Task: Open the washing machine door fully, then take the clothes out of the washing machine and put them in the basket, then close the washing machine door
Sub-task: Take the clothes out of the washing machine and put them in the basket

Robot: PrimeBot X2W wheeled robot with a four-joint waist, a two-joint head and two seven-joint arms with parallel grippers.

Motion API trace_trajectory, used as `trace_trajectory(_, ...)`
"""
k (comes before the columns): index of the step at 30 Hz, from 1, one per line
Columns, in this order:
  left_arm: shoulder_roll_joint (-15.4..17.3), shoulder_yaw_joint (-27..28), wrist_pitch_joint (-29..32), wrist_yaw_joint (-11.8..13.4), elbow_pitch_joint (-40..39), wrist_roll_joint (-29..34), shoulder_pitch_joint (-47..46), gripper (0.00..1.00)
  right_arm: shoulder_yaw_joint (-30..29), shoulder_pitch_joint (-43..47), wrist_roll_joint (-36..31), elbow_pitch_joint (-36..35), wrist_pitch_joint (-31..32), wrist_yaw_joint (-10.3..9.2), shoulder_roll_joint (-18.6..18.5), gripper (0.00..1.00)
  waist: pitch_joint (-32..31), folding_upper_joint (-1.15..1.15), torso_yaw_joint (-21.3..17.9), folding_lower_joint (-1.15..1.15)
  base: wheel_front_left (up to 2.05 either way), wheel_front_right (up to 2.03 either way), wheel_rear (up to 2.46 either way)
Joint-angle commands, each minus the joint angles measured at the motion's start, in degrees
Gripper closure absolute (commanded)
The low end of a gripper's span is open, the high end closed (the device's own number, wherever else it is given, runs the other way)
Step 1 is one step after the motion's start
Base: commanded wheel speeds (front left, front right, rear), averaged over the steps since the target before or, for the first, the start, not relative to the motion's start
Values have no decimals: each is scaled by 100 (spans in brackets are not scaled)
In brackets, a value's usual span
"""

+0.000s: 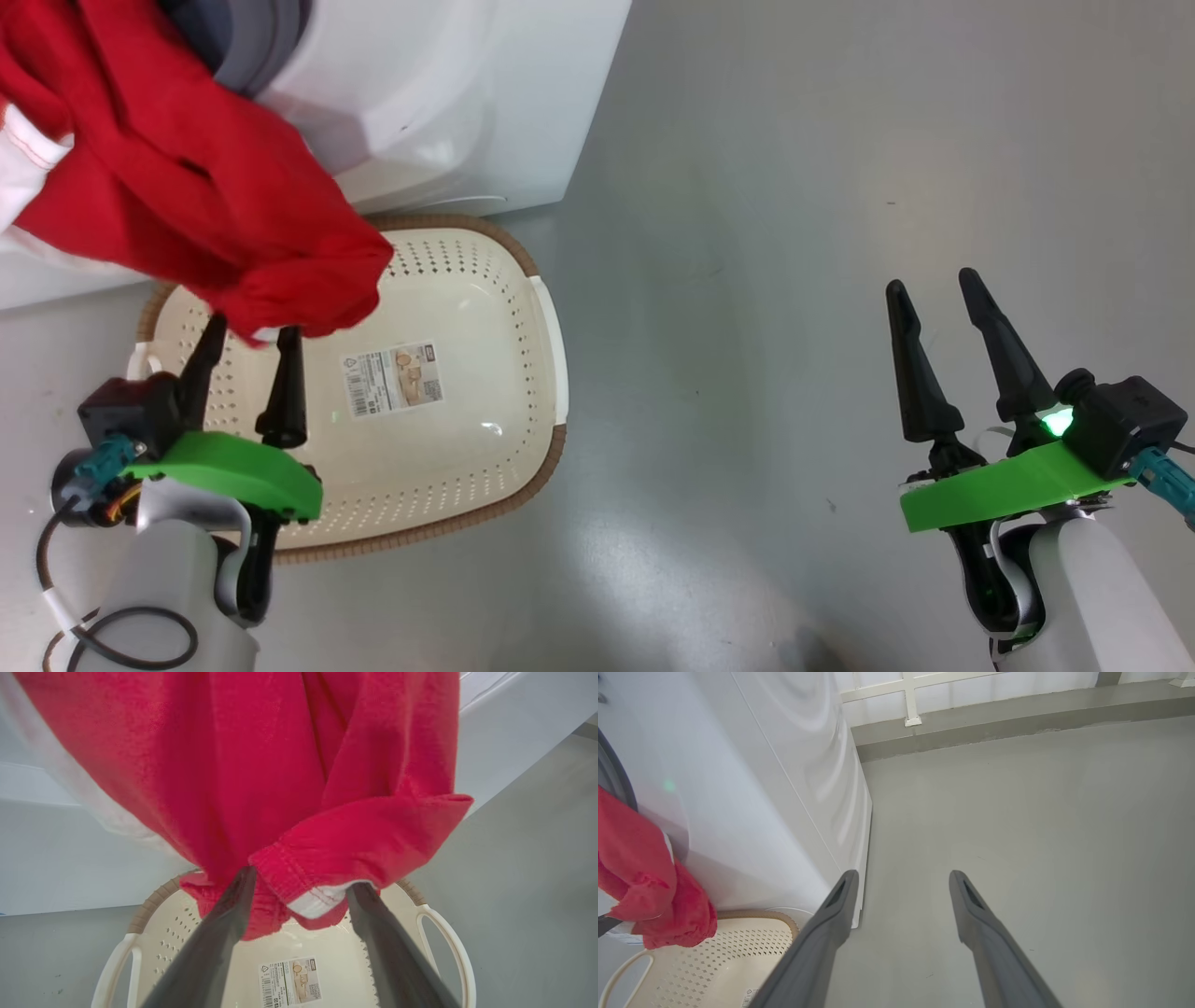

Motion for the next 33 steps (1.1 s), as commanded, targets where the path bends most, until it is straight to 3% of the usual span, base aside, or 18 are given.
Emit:
trace_trajectory(1,199,115,-29,-32,-43,72,-18,0,144,-28,51,-142,-36,28,-14,0,5,0,-3,0,0,0,0)
trace_trajectory(12,143,35,-29,-32,-191,32,31,0,120,-4,-24,-99,-36,28,-14,0,-136,0,105,0,0,0,0)
trace_trajectory(33,-112,637,-29,-32,-1772,110,970,0,-54,233,-236,-42,-36,28,-14,0,-583,0,397,0,0,0,0)
